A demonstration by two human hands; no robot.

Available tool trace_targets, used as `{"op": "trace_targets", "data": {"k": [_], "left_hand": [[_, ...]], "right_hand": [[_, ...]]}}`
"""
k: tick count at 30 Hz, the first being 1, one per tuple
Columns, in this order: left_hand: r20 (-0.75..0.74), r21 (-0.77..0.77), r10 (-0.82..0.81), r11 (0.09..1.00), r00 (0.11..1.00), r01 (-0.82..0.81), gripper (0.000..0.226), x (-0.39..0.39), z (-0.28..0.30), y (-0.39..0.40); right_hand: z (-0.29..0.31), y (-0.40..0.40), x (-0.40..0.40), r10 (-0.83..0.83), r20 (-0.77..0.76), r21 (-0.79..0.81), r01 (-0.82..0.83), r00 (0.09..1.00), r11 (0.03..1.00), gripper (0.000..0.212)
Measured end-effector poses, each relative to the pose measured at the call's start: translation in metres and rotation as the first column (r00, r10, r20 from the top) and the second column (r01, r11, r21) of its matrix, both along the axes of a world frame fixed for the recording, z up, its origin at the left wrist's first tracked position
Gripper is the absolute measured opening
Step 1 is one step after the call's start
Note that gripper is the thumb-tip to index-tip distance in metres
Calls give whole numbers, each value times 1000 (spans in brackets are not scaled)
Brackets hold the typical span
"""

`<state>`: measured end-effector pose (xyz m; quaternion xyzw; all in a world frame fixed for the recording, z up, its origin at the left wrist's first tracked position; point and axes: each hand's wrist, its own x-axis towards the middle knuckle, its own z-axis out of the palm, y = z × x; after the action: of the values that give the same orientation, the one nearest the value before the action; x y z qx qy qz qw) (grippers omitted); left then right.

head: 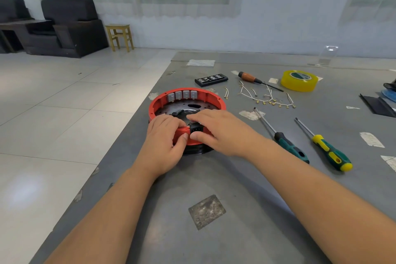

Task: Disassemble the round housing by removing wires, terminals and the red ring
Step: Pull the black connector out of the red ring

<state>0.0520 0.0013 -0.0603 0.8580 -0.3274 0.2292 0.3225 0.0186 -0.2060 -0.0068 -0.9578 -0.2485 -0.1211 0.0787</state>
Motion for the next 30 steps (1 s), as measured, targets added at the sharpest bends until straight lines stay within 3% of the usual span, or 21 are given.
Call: {"op": "trace_targets", "data": {"k": [6,10,16,24,26,28,30], "left_hand": [[-34,-69,-85,994,996,83,22,1,1,3],[-13,-52,-66,997,998,65,22,2,0,2],[-4,-33,-70,997,998,70,23,5,-1,5],[-11,-46,-79,996,997,78,24,7,-3,6],[-23,-52,-81,995,996,80,25,7,-4,5],[-48,-42,-82,996,995,80,26,5,-4,3],[-62,-45,-76,996,995,74,25,2,-4,0]], "right_hand": [[-8,11,12,-15,117,-277,47,993,960,63],[-15,11,15,10,181,-277,41,983,960,63],[-23,11,14,23,267,-106,6,963,994,55],[-25,13,14,-12,263,30,4,965,1000,49],[-22,11,18,-81,173,258,34,982,966,40],[-15,6,24,-112,55,487,72,992,870,28],[-14,3,24,-112,53,373,84,992,924,30]]}}
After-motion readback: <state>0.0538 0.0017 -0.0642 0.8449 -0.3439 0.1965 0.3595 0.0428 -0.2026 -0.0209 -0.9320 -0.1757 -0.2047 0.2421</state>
